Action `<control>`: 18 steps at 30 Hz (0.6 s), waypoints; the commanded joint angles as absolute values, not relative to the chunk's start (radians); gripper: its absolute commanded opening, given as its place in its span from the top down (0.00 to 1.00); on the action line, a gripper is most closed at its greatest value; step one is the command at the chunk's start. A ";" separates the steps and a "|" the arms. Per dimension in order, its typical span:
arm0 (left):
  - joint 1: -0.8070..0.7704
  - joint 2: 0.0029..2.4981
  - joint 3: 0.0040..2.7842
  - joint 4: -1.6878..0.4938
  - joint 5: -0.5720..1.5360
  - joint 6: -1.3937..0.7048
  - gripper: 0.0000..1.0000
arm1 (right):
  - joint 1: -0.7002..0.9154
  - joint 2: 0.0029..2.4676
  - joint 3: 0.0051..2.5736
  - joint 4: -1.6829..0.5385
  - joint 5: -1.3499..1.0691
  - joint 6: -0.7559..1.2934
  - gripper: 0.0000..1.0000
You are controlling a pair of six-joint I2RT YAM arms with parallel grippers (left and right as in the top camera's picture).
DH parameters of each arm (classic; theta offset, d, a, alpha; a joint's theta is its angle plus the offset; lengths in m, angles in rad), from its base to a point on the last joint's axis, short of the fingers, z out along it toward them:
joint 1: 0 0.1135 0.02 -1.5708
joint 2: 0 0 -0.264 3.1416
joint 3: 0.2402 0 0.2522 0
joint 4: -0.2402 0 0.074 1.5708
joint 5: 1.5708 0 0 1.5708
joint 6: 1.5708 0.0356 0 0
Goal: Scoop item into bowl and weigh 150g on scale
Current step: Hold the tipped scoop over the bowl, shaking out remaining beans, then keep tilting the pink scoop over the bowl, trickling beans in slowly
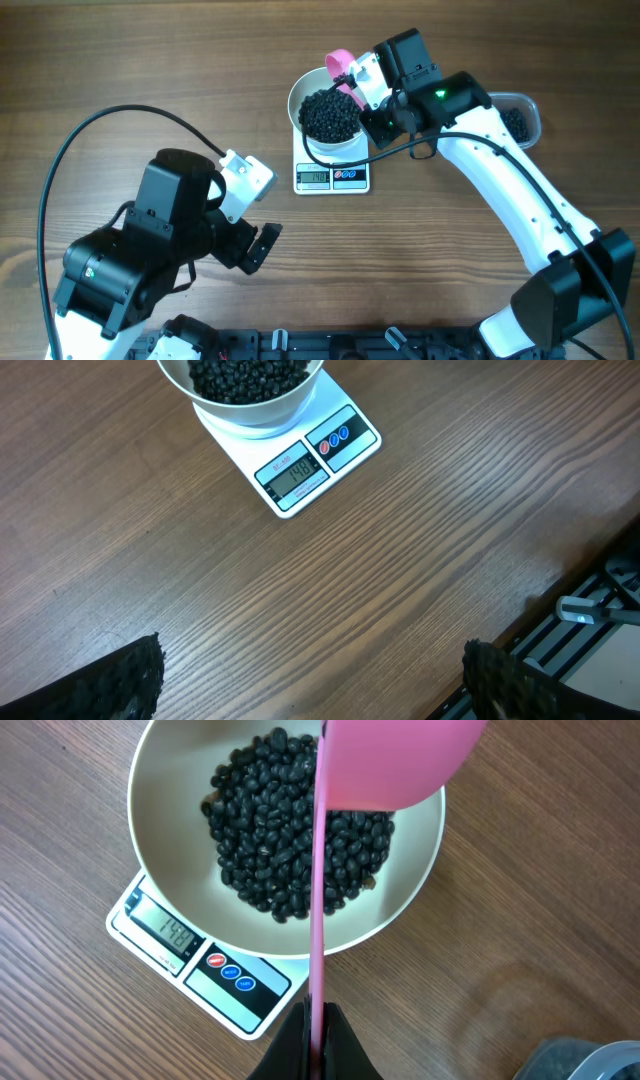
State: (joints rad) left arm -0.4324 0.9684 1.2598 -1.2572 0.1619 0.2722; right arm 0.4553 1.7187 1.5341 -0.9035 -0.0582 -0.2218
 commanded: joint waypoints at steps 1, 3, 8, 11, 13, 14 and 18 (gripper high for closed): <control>-0.427 0.963 1.270 -1.253 0.160 0.284 0.00 | 0.450 1.757 1.525 -0.907 -0.039 -0.206 0.96; -0.427 0.963 1.270 -1.253 0.160 0.284 0.00 | 0.459 1.739 1.548 -0.901 -0.072 -0.172 0.95; -0.427 0.963 1.270 -1.253 0.160 0.284 0.00 | 0.466 1.745 1.556 -0.905 -0.046 -0.193 0.95; -0.427 0.963 1.270 -1.254 0.160 0.284 0.00 | 0.473 1.734 1.553 -0.879 -0.046 -0.147 0.95; -0.427 0.963 1.270 -1.254 0.160 0.284 0.00 | 0.471 1.748 1.530 -0.885 -0.029 -0.170 0.95; -0.427 0.963 1.270 -1.254 0.160 0.284 0.00 | 0.471 1.750 1.534 -0.891 -0.001 -0.158 0.96; -0.427 0.963 1.270 -1.253 0.160 0.284 0.00 | 0.474 1.728 1.558 -0.875 -0.097 -0.070 0.95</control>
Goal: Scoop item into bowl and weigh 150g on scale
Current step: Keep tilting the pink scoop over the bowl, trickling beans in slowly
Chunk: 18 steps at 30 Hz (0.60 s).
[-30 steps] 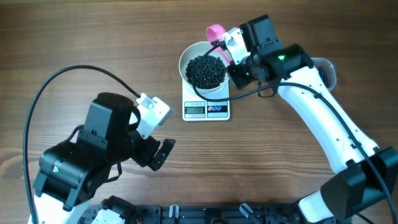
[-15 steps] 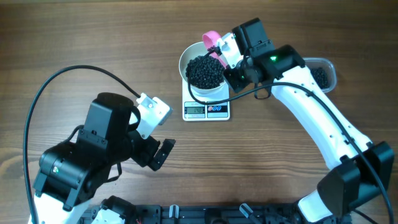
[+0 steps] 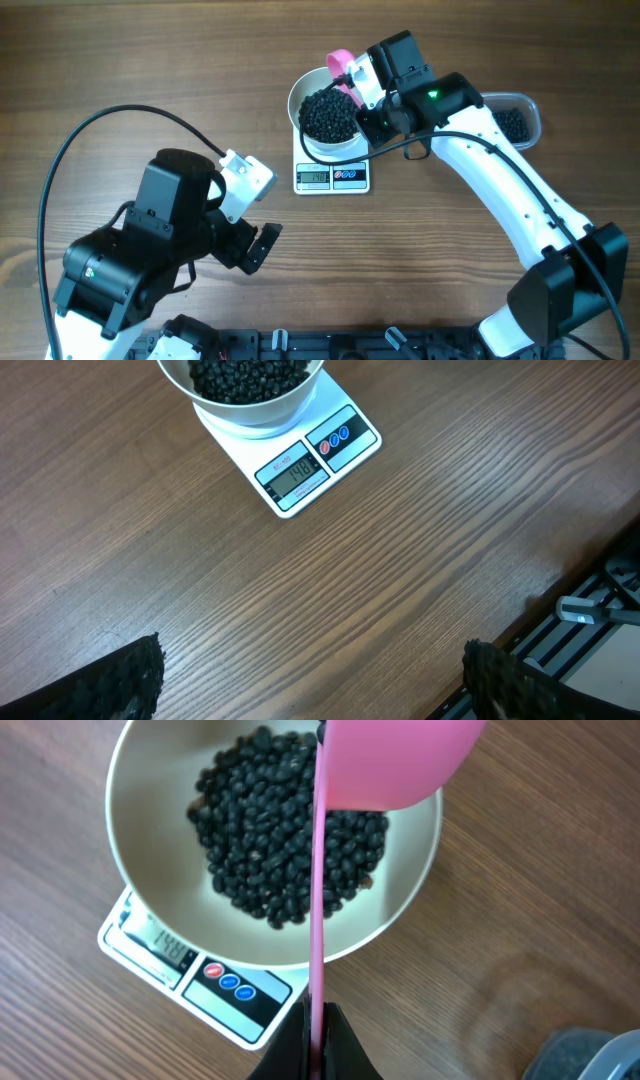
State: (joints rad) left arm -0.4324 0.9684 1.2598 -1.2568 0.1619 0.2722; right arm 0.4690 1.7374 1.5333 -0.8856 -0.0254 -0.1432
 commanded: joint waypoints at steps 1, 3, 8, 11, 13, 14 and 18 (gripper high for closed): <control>-0.427 0.963 1.270 -1.253 0.160 0.284 0.00 | 0.475 1.732 1.554 -0.892 -0.083 -0.077 0.95; -0.427 0.963 1.270 -1.253 0.160 0.284 0.00 | 0.474 1.732 1.553 -0.926 0.003 -0.108 0.95; -0.427 0.963 1.270 -1.253 0.160 0.284 0.00 | 0.474 1.732 1.553 -0.903 -0.118 -0.052 0.95; -0.427 0.963 1.270 -1.254 0.160 0.284 0.00 | 0.490 1.732 1.553 -0.936 0.117 -0.075 0.95; -0.427 0.963 1.270 -1.253 0.160 0.284 0.00 | 0.482 1.732 1.553 -0.927 0.080 -0.076 0.96; -0.427 0.963 1.270 -1.254 0.160 0.284 0.00 | 0.480 1.732 1.553 -0.919 0.049 -0.076 0.96; -0.427 0.963 1.270 -1.253 0.160 0.284 0.00 | 0.480 1.732 1.553 -0.894 -0.040 -0.075 0.95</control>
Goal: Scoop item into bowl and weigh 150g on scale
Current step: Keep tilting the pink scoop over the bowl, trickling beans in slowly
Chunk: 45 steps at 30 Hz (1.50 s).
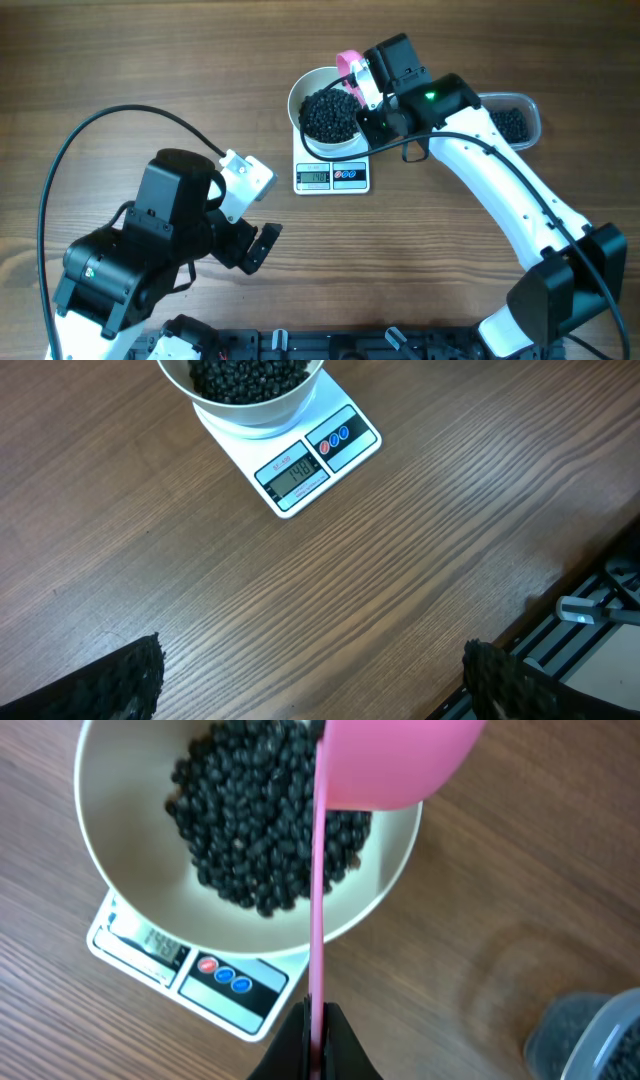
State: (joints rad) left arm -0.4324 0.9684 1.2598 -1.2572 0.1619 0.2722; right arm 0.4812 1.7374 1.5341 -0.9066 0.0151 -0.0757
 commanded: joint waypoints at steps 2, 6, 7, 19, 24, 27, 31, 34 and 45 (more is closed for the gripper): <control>-0.427 0.963 1.270 -1.254 0.160 0.284 0.00 | 0.480 1.732 1.553 -0.895 -0.052 -0.075 0.96; -0.427 0.963 1.270 -1.253 0.160 0.284 0.00 | 0.480 1.732 1.553 -0.895 -0.092 -0.071 0.95; -0.427 0.963 1.270 -1.254 0.160 0.284 0.00 | 0.479 1.732 1.553 -0.895 -0.093 -0.063 0.96; -0.427 0.963 1.270 -1.253 0.160 0.284 0.00 | 0.460 1.732 1.553 -0.889 -0.194 -0.015 0.96; -0.427 0.963 1.270 -1.253 0.160 0.284 0.00 | 0.460 1.732 1.553 -0.872 -0.212 -0.013 0.96; -0.427 0.963 1.270 -1.254 0.160 0.284 0.00 | 0.460 1.732 1.553 -0.872 -0.213 0.008 0.96; -0.427 0.963 1.270 -1.253 0.160 0.284 0.00 | 0.460 1.732 1.553 -0.867 -0.213 0.012 0.96; -0.427 0.963 1.270 -1.253 0.160 0.284 0.00 | 0.460 1.732 1.553 -0.867 -0.213 0.029 0.96; -0.427 0.963 1.270 -1.254 0.160 0.284 0.00 | 0.446 1.732 1.553 -0.820 -0.287 0.152 0.96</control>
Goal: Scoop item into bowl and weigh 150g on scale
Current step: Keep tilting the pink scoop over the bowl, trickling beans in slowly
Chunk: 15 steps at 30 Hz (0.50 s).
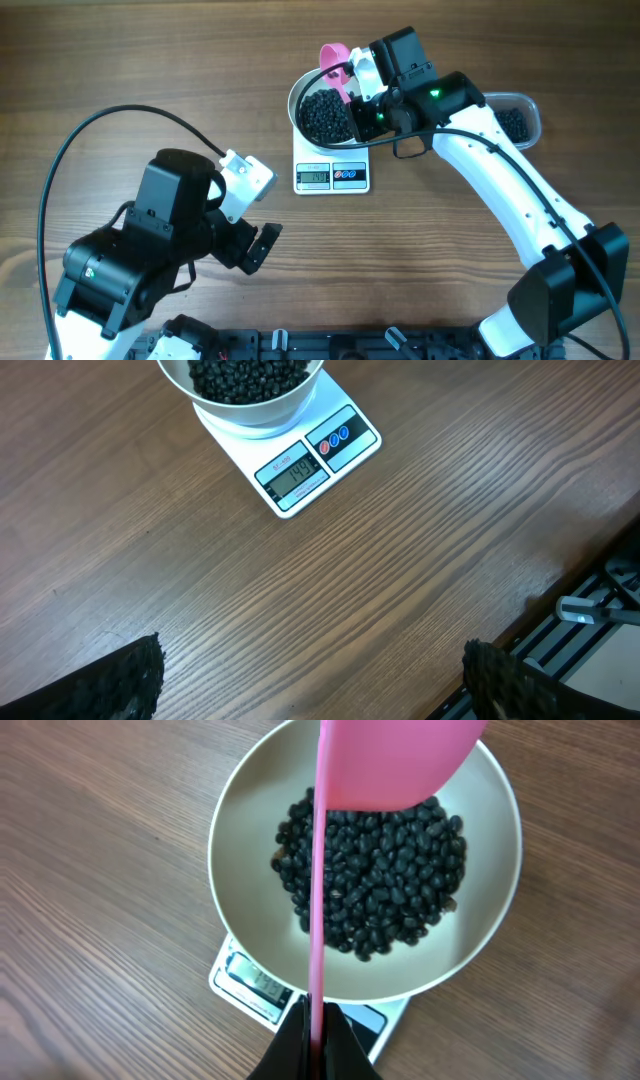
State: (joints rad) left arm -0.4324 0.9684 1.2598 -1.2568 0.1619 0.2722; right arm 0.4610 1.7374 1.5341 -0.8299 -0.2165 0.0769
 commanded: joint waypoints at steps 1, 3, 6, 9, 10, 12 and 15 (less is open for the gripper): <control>-0.427 0.963 1.270 -1.253 0.160 0.284 0.00 | 0.437 1.732 1.553 -0.819 -0.310 0.170 0.96; -0.427 0.963 1.270 -1.254 0.160 0.284 0.00 | 0.412 1.732 1.553 -0.817 -0.351 0.197 0.96; -0.427 0.963 1.270 -1.253 0.160 0.284 0.00 | 0.373 1.732 1.553 -0.815 -0.401 0.213 0.96; -0.427 0.963 1.270 -1.254 0.160 0.284 0.00 | 0.334 1.732 1.553 -0.815 -0.439 0.213 0.96; -0.427 0.963 1.270 -1.254 0.160 0.284 0.00 | 0.318 1.731 1.553 -0.815 -0.446 0.213 0.96; -0.427 0.963 1.270 -1.253 0.160 0.284 0.00 | 0.293 1.731 1.553 -0.815 -0.447 0.212 0.96; -0.427 0.963 1.270 -1.253 0.160 0.284 0.00 | 0.258 1.731 1.553 -0.815 -0.456 0.210 0.96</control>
